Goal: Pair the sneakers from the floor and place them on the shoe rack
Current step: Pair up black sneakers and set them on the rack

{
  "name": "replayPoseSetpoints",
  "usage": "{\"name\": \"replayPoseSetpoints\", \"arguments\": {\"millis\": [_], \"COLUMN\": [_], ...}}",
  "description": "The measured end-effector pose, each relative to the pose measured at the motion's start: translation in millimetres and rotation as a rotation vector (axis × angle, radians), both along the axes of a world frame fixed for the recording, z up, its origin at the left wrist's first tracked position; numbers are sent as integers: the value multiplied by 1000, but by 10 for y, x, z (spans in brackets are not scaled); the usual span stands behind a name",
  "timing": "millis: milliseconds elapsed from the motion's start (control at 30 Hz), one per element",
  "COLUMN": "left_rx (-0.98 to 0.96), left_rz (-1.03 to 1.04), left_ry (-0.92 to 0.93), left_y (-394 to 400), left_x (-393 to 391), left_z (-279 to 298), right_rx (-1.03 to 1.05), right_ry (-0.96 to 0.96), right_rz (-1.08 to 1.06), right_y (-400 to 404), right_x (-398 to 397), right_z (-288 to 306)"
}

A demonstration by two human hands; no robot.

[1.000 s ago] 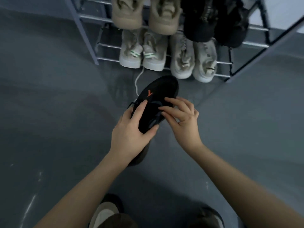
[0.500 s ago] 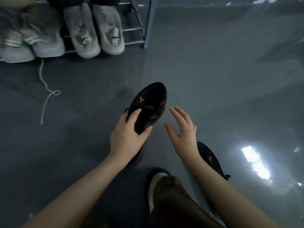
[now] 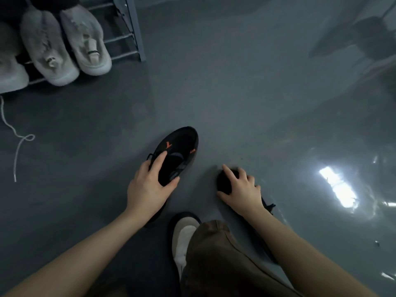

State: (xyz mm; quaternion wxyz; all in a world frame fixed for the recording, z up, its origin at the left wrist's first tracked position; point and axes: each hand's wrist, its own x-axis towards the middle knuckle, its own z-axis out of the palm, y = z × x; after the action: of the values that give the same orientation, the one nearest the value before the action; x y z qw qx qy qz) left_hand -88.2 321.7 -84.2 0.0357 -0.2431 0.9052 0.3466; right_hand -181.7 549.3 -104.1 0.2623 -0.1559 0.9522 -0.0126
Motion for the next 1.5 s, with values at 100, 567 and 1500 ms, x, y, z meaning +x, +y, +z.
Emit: {"name": "replayPoseSetpoints", "arguments": {"millis": [100, 567, 1500], "left_rx": [-24, -270, -123], "left_rz": [26, 280, 211], "left_ry": [2, 15, -207], "left_y": [-89, -1220, -1419], "left_x": [22, 273, 978], "left_z": [-13, 116, -271], "right_rx": [-19, -298, -4], "right_ry": [91, 331, 27], "right_rz": [60, 422, 464], "right_y": [-99, -2264, -2026], "right_x": [13, -307, 302], "right_z": [5, 260, 57]}}
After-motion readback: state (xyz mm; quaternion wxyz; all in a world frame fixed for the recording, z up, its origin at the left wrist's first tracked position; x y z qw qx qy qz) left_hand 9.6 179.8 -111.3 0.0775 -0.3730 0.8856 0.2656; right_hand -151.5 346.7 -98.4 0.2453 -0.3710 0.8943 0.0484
